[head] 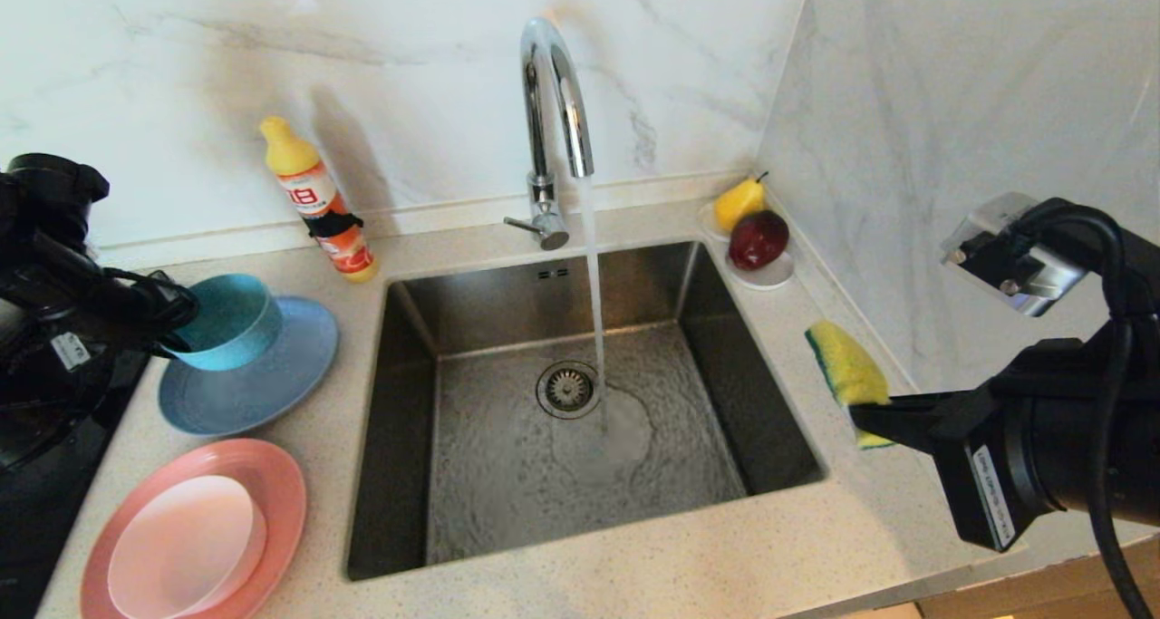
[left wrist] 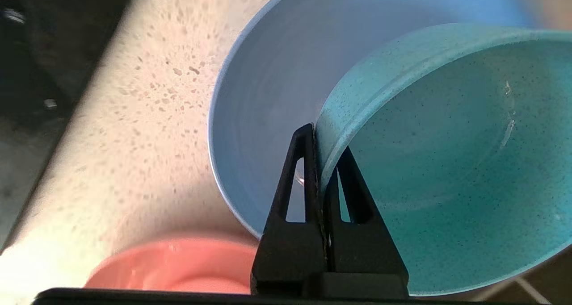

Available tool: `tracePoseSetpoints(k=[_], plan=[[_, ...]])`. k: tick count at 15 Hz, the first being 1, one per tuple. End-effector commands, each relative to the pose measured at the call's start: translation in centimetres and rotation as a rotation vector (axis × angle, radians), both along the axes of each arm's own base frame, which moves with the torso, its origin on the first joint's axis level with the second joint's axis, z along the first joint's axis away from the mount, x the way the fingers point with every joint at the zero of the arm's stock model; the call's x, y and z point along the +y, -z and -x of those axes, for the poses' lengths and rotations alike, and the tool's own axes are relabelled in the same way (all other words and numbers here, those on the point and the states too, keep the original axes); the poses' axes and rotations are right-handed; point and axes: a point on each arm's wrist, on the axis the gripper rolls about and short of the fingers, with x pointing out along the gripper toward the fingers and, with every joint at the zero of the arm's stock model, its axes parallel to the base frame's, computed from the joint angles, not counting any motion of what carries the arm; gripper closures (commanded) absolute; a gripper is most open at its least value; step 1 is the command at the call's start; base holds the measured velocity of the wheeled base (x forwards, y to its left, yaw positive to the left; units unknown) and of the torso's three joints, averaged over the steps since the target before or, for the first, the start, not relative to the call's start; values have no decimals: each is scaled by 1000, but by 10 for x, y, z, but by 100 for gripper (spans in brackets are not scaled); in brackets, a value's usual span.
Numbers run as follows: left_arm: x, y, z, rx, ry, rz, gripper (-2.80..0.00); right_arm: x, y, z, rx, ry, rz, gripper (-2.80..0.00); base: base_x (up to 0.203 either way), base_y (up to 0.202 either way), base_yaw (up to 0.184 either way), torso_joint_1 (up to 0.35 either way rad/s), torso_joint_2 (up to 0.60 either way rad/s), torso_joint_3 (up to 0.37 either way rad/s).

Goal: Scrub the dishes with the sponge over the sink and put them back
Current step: Pick up a bowl and the sponge, then wash the bowl

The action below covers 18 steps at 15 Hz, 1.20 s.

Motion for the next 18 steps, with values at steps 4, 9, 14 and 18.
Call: tracePoseSetpoints(k=[4,9,14,18], plan=[[-17,-65,43,-166,-3,-63,0,0,1,0,4,1,2,0,0,0,0,0,0,0],[-37,-109,90,-279,6,-105,0,-2,0,2,2,0,-5,0,0,0,0,0,0,0],[-66,-152,151,-431,103,-118,0,-3,3,3,7,-1,1,0,0,0,0,0,0,0],[-105,-172,179,-528,310,-147,0,-3,2,3,1,-1,-2,0,0,0,0,0,0,0]])
